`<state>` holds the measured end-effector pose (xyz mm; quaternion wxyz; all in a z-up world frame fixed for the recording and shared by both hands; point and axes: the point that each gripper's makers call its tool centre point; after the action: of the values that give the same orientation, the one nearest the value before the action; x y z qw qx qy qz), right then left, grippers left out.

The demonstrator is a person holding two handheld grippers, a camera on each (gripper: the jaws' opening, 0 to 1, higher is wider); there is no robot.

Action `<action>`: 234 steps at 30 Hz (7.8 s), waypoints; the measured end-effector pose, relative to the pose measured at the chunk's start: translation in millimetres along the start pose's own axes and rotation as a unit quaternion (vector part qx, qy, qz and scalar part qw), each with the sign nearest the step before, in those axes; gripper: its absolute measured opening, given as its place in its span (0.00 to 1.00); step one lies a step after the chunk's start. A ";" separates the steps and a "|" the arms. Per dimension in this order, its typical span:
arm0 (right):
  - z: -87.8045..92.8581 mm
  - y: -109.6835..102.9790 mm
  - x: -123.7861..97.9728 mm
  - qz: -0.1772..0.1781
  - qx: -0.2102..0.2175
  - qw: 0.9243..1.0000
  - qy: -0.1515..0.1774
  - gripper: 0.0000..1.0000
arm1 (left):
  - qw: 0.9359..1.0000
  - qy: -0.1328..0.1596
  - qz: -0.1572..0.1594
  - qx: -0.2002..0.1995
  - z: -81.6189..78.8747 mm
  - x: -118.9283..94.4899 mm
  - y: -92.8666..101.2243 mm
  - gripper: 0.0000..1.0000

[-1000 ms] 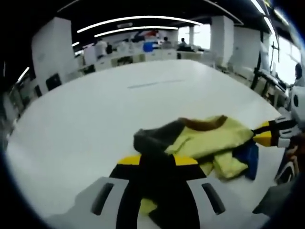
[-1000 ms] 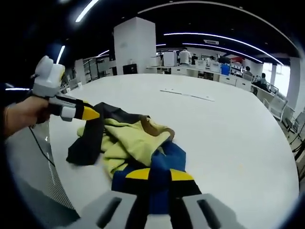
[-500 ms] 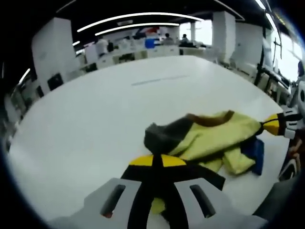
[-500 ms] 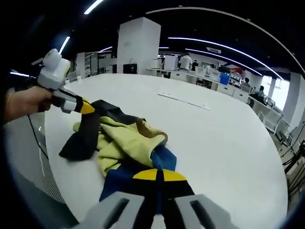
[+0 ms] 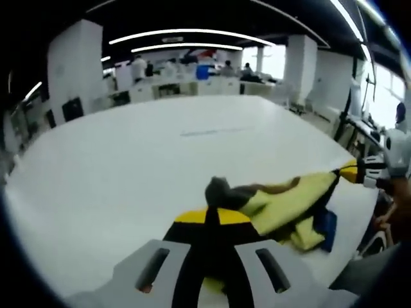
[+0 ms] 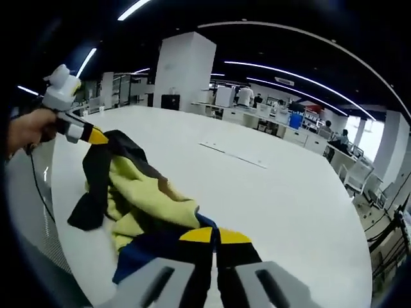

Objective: Fold the garment on the visible template until the final outline fits inside the template.

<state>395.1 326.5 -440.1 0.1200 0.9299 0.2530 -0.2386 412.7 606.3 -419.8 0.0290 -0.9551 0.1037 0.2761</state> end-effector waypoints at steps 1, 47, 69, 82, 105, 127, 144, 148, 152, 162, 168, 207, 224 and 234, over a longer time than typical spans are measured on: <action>-3.8 7.9 0.5 0.005 -0.001 1.000 0.002 0.00 | 1.000 0.005 0.002 0.003 -5.1 -1.2 -1.2 0.00; 35.2 130.2 116.0 0.034 0.144 0.980 -0.131 0.00 | 0.988 -0.107 0.045 -0.099 18.3 127.6 -51.1 0.00; 29.8 153.3 164.9 0.043 0.187 0.979 -0.068 0.00 | 0.992 -0.085 -0.026 -0.088 22.9 154.4 -84.1 0.00; 11.6 150.1 157.2 0.051 0.206 0.976 -0.054 0.08 | 0.997 -0.049 -0.013 -0.062 0.6 141.5 -68.5 0.18; -10.4 54.7 89.7 -0.052 0.117 0.990 -0.060 0.69 | 0.998 -0.009 0.063 0.013 -6.6 71.0 30.9 0.73; 37.3 -11.1 50.3 -0.069 0.124 0.987 -0.081 0.57 | 0.998 -0.039 0.048 0.023 47.2 60.9 66.7 0.56; 70.4 -33.1 41.6 -0.073 0.062 0.989 -0.113 0.31 | 0.995 -0.049 0.037 0.082 69.9 61.8 78.2 0.30; 77.1 -35.3 41.5 -0.071 0.041 0.990 -0.119 0.24 | 0.990 -0.051 0.048 0.125 72.7 61.8 85.3 0.22; 79.7 -32.3 42.2 -0.065 0.018 0.990 -0.121 0.16 | 0.990 -0.045 0.051 0.124 69.6 60.3 88.0 0.14; 74.0 -30.7 39.3 -0.070 0.013 0.991 -0.113 0.00 | 0.992 -0.052 0.057 0.105 64.9 54.5 82.9 0.00; 66.5 -28.2 32.4 -0.072 0.026 0.991 -0.108 0.00 | 0.994 -0.038 0.048 0.088 51.4 46.8 73.1 0.00; 58.6 188.7 -22.8 0.178 0.076 0.975 -0.108 0.00 | 0.974 0.042 -0.222 0.002 -11.9 7.5 -174.7 0.00; 84.5 224.3 -29.7 0.198 0.080 0.965 -0.155 0.00 | 0.968 -0.012 -0.246 -0.047 25.4 14.9 -204.4 0.00; 92.1 216.6 -27.1 0.188 0.098 0.965 -0.157 0.01 | 0.968 -0.040 -0.247 -0.007 42.2 13.8 -210.0 0.20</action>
<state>453.6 100.9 -483.2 0.1089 0.9190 0.0267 -0.3781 447.0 813.7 -463.2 0.0936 -0.9395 -0.1384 0.2992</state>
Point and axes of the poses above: the point that each gripper's makers call its tool centre point, and the gripper's own axes: x roughly forward along the fingers, y roughly to its right, z roughly out of its underside, and after that the axes turned 6 degrees about -z, right-handed
